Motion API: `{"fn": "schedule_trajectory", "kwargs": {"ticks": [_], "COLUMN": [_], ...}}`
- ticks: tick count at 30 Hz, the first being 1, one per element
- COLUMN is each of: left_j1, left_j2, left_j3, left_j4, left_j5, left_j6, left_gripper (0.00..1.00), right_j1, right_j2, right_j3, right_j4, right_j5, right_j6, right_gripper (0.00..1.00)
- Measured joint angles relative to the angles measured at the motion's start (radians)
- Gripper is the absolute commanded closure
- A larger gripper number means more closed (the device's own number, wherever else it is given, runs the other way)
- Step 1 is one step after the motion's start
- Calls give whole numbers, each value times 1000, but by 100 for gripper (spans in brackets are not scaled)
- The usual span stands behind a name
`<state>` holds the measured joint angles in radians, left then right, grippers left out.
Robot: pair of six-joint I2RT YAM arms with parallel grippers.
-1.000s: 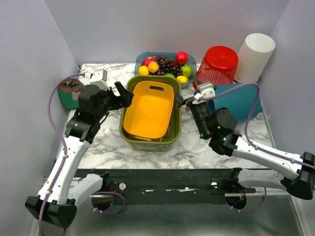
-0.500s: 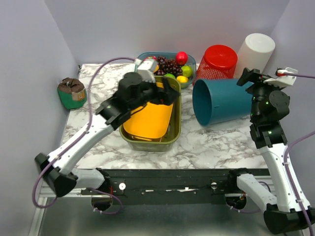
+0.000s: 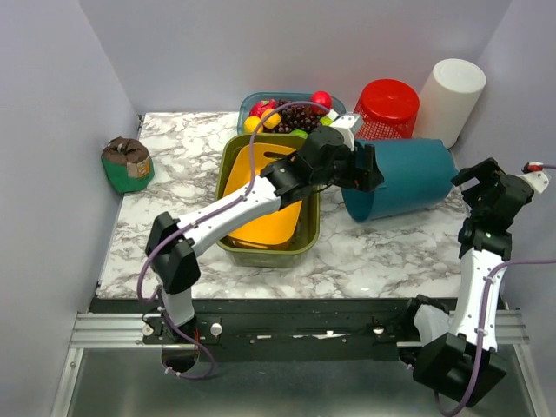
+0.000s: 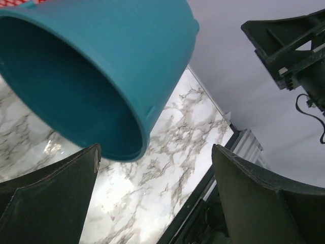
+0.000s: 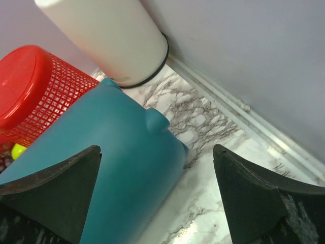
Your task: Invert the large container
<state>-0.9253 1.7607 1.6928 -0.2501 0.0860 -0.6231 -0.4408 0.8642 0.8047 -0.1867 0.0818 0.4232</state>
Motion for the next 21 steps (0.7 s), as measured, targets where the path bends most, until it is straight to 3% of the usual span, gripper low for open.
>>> {"fn": "schedule_trajectory", "kwargs": {"ticks": [10,15,18,19,21], "left_j1": [-11,-11,-11,-10,-6], "left_j2": [174,242,283,296,320], "left_j3": [119,134,152,157,171], "left_j4": [2,42,67,76,94], "left_j5": [-18,-16,-11,-6,8], "left_j6": [-36,-65,-81,-87,-109], "left_gripper": [1,1,14,28,40], "right_j1": [-203,-242,-244,-245,-249], "right_j2": [26,43,54,57,66], "right_j3": [-128,-143,-148,-152,-158], "right_j4": [146,220,257,267,288], "right_j5": [-279,-348,-377,-383,-398], "right_j6": [209,257,267,269,273], "right_gripper": [1,2,2,2,3]}}
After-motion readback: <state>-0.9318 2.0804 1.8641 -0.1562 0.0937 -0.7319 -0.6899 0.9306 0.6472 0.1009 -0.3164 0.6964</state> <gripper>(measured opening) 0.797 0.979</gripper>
